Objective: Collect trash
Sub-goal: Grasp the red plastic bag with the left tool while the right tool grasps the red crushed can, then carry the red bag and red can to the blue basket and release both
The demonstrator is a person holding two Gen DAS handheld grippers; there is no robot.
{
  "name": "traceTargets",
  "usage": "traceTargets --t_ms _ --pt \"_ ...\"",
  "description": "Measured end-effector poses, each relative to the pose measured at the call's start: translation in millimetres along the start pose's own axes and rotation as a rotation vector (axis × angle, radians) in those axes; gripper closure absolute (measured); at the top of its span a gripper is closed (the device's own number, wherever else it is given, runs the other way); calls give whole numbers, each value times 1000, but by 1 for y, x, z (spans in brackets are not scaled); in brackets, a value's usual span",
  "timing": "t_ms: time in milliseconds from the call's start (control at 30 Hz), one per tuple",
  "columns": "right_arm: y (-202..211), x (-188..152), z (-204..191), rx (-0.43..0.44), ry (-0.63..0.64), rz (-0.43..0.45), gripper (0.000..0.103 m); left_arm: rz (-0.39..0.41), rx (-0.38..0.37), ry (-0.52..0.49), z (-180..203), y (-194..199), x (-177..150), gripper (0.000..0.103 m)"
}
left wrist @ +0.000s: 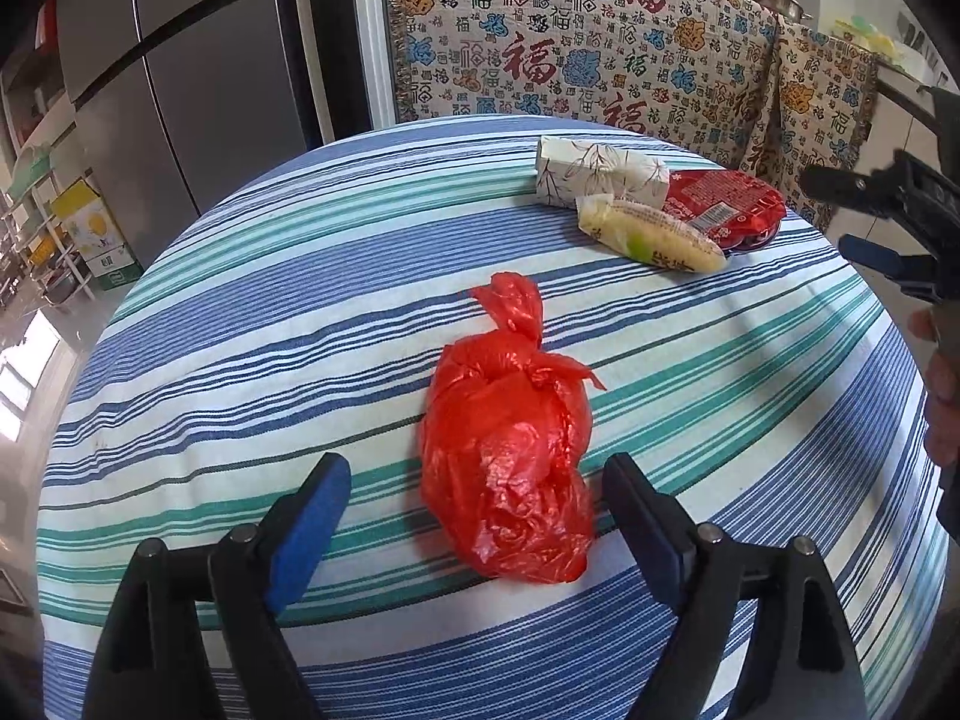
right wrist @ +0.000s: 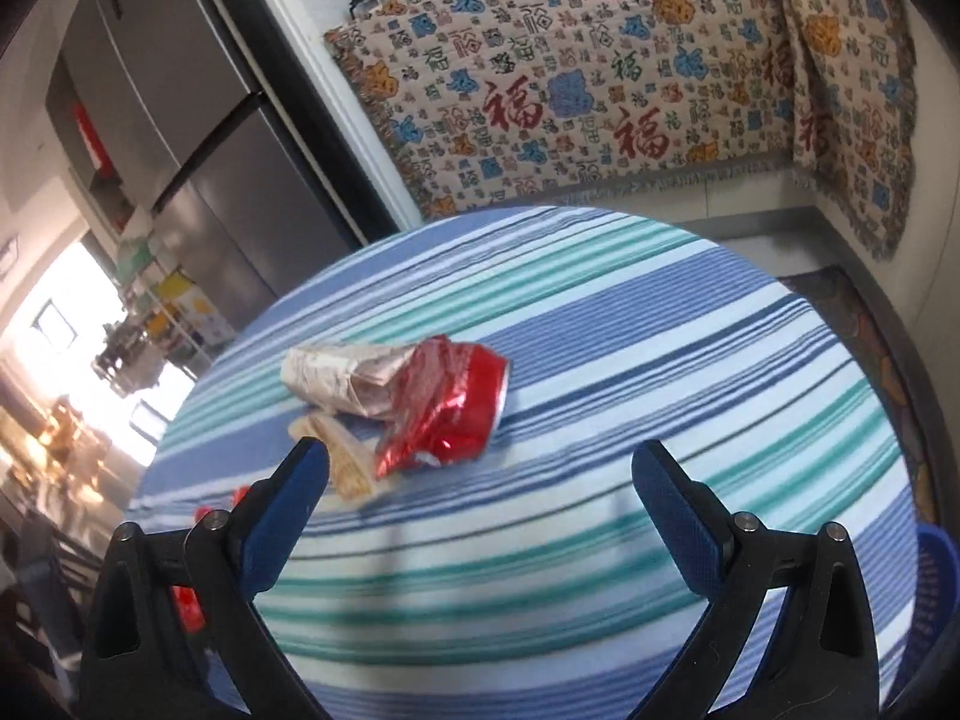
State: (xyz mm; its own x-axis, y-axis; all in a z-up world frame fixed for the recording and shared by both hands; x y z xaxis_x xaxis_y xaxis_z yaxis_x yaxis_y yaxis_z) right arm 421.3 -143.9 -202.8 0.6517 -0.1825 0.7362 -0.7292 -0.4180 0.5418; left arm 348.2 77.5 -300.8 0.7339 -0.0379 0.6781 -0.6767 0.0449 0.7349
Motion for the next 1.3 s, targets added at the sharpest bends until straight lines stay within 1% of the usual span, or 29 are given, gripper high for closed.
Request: traceTargets --t_ms 67,100,167,233,267,333,367,400,500,567,600,667,733,800,900,1000,1033,1067,1100,1300 --pt "-13 4 -2 13 -18 -15 5 0 0 0 0 0 0 14" --pt "-20 5 -2 11 -24 -23 9 0 -1 0 0 0 0 14" --pt "-31 5 -1 24 -45 -37 23 0 -2 0 1 0 0 14" --pt "-39 -1 -4 54 -43 -87 67 0 -2 0 1 0 0 14" --pt "-36 -4 -5 65 -23 -94 68 1 -2 -1 1 -1 0 14" --pt "-24 -2 -6 40 11 -66 68 1 -3 -1 1 -1 0 14" --pt "-16 -1 -9 56 50 -54 68 1 -4 -1 1 -1 0 14" --pt "-7 0 -11 46 80 -36 68 1 -4 -1 1 -1 0 14" --pt "24 2 -11 -14 183 16 68 1 -6 0 0 -1 0 14" --pt "46 -2 -7 -49 231 39 68 4 -21 10 0 -1 1 15" --pt "57 -6 -5 -59 245 46 68 12 -48 24 0 1 2 15" --pt "78 -15 -3 -66 263 50 68 20 -160 67 1 10 1 15" --pt "95 -21 -2 -71 282 63 68 29 -194 85 -4 18 1 15" --pt "108 -24 -4 -61 297 81 68 42 -202 87 -6 26 3 15" --pt "118 -29 -4 -65 330 87 68 13 -217 87 0 24 8 15" --pt "119 -35 1 -78 343 74 68 12 -179 33 10 20 16 17" --pt "119 -37 2 -77 339 70 68 14 -163 19 12 19 17 33" --pt "121 -38 5 -78 337 69 68 9 -156 6 14 16 18 64" --pt "124 -37 6 -80 339 72 68 -6 -157 -1 15 13 17 63" --pt "144 -36 13 -91 335 99 68 41 -136 14 20 29 21 64"
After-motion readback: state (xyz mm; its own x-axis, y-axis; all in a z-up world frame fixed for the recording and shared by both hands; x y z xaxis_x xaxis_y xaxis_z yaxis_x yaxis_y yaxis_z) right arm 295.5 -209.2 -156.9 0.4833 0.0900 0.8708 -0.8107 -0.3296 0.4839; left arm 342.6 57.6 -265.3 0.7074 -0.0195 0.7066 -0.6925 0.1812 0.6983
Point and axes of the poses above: each gripper's, at about its wrist camera, not at the fingertips, and y roughly against the way its jaws point, z to its right, x to its top, the point moved 10 cm from there along -y, roughly the way its jaws point, and after that the axes turned 6 degrees about z, right-handed, at the moved point
